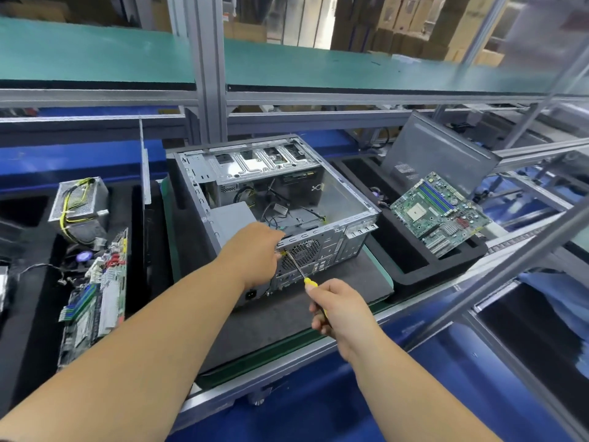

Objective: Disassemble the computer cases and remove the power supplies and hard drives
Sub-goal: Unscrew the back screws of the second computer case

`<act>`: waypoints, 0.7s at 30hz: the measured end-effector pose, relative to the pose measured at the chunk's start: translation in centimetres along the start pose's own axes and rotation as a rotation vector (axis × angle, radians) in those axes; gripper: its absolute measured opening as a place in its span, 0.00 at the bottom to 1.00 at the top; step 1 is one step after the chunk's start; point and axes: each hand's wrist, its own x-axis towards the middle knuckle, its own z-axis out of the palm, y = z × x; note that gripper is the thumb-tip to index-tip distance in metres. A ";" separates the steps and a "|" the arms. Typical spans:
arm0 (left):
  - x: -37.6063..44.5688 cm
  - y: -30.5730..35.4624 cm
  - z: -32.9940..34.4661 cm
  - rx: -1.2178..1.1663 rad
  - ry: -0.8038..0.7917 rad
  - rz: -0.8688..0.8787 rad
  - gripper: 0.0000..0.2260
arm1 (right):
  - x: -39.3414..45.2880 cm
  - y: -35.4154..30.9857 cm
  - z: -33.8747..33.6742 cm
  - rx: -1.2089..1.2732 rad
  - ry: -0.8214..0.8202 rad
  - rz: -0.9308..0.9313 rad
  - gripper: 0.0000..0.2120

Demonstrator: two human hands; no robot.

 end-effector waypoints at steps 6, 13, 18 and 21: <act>0.3 -0.5 0.2 0.042 0.041 0.047 0.10 | -0.2 0.3 1.4 -0.300 0.231 -0.212 0.12; 0.9 -2.1 -0.4 0.043 0.004 0.078 0.10 | 0.5 -1.2 3.0 -0.368 0.174 -0.064 0.16; 0.9 -2.2 -0.1 0.023 0.010 0.062 0.10 | -0.2 -2.0 3.8 -0.066 0.060 0.190 0.19; 0.9 -2.3 0.1 0.021 0.013 0.054 0.10 | -0.7 -1.8 3.8 0.149 0.032 0.243 0.17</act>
